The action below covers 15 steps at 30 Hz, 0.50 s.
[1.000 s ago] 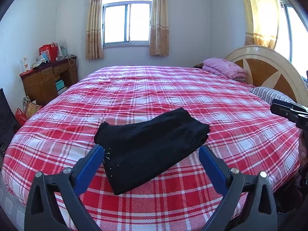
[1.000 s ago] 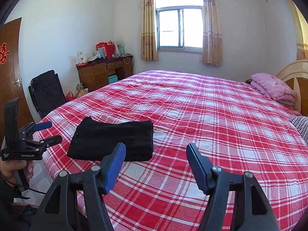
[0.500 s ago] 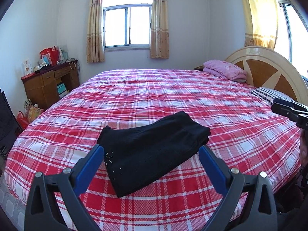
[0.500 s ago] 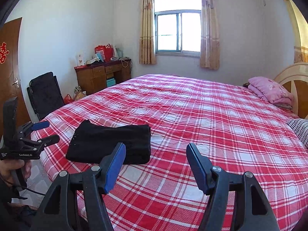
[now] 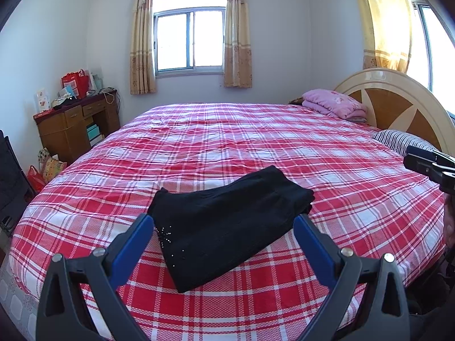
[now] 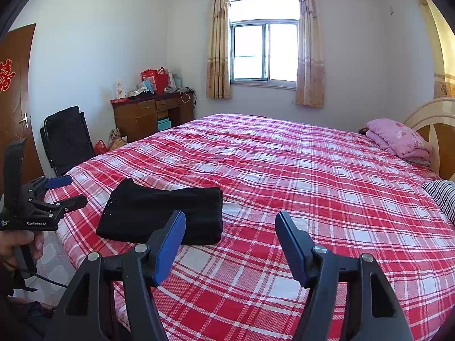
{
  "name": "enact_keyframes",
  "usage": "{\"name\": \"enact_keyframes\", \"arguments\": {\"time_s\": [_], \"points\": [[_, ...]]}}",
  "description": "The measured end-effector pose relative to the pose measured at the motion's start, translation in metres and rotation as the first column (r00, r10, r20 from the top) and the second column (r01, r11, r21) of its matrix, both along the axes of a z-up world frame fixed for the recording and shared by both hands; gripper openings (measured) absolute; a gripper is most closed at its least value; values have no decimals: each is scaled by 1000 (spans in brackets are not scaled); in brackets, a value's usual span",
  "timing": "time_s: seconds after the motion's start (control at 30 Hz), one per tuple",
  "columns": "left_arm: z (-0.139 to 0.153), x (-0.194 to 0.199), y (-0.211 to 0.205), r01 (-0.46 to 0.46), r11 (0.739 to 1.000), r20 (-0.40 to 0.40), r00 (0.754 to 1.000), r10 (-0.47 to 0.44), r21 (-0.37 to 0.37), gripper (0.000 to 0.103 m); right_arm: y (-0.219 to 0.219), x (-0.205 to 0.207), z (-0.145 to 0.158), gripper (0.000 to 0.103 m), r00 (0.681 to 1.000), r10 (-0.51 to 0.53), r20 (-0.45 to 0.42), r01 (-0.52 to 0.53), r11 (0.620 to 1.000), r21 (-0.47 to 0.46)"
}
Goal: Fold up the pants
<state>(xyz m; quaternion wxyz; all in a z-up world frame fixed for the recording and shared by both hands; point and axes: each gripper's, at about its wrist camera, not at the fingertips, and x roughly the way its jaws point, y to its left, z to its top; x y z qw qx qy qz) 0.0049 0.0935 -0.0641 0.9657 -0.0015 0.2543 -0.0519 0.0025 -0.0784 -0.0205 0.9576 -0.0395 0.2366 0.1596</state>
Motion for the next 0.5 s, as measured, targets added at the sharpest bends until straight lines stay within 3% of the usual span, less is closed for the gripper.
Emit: {"name": "enact_keyframes", "arguments": {"time_s": [0.27,0.5], "points": [[1,1,1,-12,1000,-1,1000,12,4,103,1,1,-1,67,1000,3,-1,-3,1000,-8],[5,0,0,-48,997,17,999,47,61,103,1,-2,-1,67,1000,5,10,-5,1000,-6]]}}
